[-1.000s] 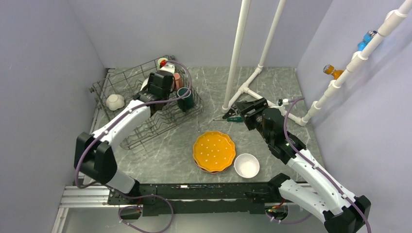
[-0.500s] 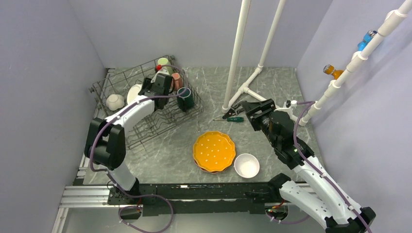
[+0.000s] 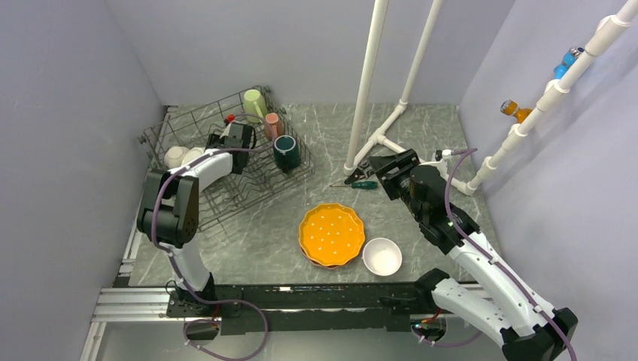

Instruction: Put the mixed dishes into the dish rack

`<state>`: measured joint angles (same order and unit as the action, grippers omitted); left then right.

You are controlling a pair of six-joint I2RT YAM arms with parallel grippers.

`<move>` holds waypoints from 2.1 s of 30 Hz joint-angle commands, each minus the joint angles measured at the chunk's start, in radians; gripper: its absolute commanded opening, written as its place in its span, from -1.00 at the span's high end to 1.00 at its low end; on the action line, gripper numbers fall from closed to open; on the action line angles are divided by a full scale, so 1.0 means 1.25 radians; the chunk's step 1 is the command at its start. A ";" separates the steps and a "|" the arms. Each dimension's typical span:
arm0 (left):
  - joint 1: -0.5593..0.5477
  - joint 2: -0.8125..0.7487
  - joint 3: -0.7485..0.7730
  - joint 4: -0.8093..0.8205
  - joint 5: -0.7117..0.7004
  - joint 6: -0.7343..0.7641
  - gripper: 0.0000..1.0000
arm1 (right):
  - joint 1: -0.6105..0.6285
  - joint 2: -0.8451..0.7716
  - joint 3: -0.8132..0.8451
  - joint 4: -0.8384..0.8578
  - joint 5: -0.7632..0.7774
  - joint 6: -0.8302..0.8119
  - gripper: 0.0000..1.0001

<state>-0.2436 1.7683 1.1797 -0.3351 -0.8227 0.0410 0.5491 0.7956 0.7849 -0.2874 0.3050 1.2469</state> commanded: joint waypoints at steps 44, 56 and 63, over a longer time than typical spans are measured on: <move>0.000 0.059 0.096 -0.159 -0.206 -0.128 -0.80 | -0.017 0.002 0.011 0.032 -0.002 0.005 -0.28; -0.029 -0.016 0.100 -0.150 -0.177 -0.129 -0.99 | -0.019 0.007 0.018 -0.010 0.017 -0.022 -0.26; -0.070 -0.111 0.105 -0.126 -0.123 -0.123 -0.99 | -0.017 0.044 0.060 -0.068 0.028 -0.145 -0.26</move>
<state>-0.3008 1.7267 1.2667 -0.5320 -1.0153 -0.1169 0.5308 0.8192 0.7906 -0.3241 0.3141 1.1915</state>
